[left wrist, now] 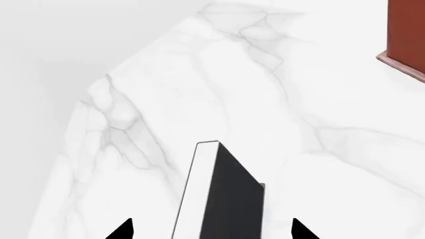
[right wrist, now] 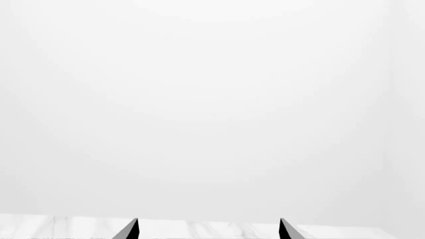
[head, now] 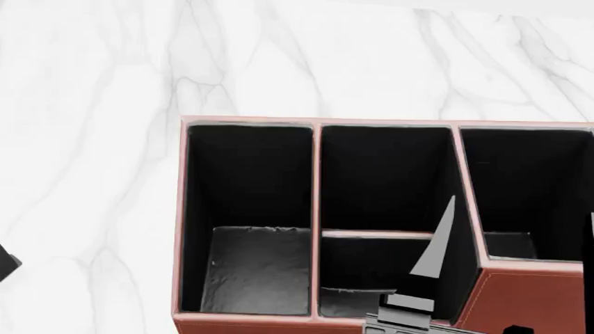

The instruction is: Pick up the book and place it in the left compartment of the caddy.

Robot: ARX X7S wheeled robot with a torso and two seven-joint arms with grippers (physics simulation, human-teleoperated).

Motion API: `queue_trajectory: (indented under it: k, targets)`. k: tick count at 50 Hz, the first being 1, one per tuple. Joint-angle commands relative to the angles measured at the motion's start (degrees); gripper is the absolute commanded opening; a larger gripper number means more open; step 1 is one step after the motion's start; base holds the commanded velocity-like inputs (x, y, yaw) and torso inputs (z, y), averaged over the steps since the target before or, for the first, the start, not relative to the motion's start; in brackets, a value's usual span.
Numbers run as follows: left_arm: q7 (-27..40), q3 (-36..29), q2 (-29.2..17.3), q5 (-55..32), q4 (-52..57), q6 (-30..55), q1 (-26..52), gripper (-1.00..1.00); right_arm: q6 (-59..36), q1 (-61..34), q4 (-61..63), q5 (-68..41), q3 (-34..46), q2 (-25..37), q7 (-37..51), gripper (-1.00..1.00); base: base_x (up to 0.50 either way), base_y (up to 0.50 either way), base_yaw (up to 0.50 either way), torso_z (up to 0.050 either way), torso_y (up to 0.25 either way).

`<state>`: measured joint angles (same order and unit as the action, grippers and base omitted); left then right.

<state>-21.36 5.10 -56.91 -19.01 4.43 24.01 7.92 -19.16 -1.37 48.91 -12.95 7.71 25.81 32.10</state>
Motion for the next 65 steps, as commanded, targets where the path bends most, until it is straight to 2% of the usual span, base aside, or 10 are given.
queue_trajectory:
  k: [1, 65]
  targets:
    - [0.0, -2.0, 2.8, 2.1, -4.1, -3.3, 3.6, 1.00, 0.1, 0.1, 0.1, 0.7, -0.6, -0.5, -1.3, 1.00, 0.00, 0.00, 0.00, 0.000, 0.000]
    - [-1.0, -11.7, 10.6, 9.7, -26.0, -11.9, 16.9, 1.00, 0.5, -0.2, -1.3, 0.9, 0.0, 0.3, -0.6, 1.00, 0.00, 0.00, 0.00, 0.000, 0.000]
